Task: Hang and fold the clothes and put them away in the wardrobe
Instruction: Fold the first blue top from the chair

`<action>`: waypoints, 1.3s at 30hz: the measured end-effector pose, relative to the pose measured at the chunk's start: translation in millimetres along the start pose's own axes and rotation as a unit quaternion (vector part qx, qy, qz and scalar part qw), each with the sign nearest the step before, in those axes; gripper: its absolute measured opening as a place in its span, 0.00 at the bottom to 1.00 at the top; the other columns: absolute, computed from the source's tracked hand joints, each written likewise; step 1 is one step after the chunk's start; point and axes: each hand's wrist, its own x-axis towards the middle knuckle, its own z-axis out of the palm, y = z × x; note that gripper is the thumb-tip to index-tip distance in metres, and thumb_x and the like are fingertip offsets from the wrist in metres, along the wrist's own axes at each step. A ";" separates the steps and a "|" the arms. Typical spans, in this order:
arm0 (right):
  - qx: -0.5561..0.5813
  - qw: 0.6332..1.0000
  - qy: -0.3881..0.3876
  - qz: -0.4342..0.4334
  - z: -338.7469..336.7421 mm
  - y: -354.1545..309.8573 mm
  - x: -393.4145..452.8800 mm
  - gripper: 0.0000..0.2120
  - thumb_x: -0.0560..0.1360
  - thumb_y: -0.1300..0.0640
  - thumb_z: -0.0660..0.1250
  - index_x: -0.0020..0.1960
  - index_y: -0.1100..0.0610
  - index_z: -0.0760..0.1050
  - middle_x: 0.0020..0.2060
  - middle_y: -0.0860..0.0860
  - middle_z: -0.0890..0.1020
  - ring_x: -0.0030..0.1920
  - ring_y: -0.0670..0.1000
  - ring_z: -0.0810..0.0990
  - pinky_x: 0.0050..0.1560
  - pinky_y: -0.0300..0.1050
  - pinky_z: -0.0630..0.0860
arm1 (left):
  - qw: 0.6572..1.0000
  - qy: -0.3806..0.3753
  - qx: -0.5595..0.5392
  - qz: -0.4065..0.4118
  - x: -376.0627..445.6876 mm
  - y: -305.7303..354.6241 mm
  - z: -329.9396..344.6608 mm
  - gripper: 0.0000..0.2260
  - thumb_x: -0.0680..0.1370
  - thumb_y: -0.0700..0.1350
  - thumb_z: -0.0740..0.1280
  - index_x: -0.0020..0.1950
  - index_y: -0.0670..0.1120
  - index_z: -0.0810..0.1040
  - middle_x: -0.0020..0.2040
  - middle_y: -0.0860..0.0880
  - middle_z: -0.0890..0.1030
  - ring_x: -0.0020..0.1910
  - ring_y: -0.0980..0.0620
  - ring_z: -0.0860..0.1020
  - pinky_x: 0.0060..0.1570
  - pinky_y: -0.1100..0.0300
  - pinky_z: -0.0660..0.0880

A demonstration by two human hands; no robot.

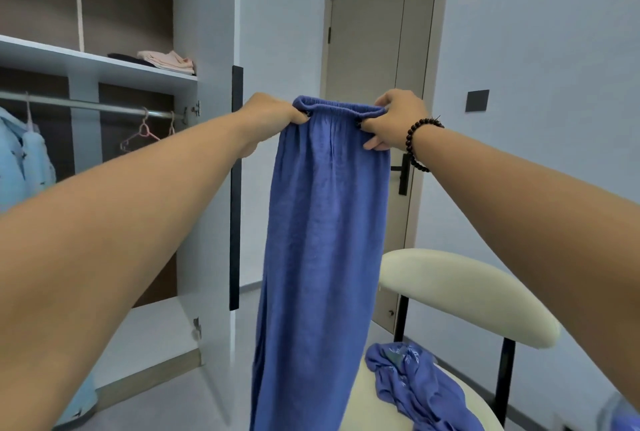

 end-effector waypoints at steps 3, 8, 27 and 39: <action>-0.119 0.990 0.072 0.001 9.5 14.8 -5.5 0.12 0.69 0.54 0.72 0.48 0.60 0.80 0.40 0.55 0.83 0.40 0.54 0.83 0.44 0.48 0.82 | 0.993 -0.070 -0.098 -0.017 -9.3 -15.5 16.1 0.10 0.77 0.41 0.65 0.58 0.46 0.80 0.53 0.49 0.82 0.52 0.50 0.80 0.49 0.56 0.77; -0.011 0.993 -0.023 0.118 34.1 24.1 -17.7 0.05 0.76 0.63 0.61 0.42 0.63 0.72 0.29 0.57 0.75 0.23 0.53 0.75 0.25 0.42 0.78 | 0.987 -0.083 -0.129 -0.039 -17.6 -47.0 45.3 0.11 0.81 0.41 0.60 0.61 0.48 0.77 0.57 0.47 0.81 0.56 0.47 0.79 0.58 0.49 0.76; 0.495 0.795 -0.278 0.214 203.3 -38.2 -30.6 0.17 0.79 0.53 0.61 0.64 0.60 0.73 0.54 0.59 0.80 0.48 0.55 0.82 0.43 0.45 0.82 | 0.996 0.050 0.013 0.074 -40.2 -122.3 -68.1 0.06 0.78 0.36 0.65 0.53 0.44 0.79 0.44 0.54 0.81 0.42 0.63 0.79 0.42 0.74 0.75; 0.556 0.787 -0.229 0.141 139.6 -126.2 -54.9 0.14 0.77 0.52 0.63 0.56 0.59 0.78 0.43 0.55 0.81 0.43 0.52 0.81 0.40 0.43 0.81 | 0.982 0.063 0.079 0.160 -79.2 -22.2 -117.6 0.08 0.78 0.39 0.66 0.57 0.42 0.79 0.50 0.49 0.83 0.47 0.62 0.80 0.47 0.72 0.75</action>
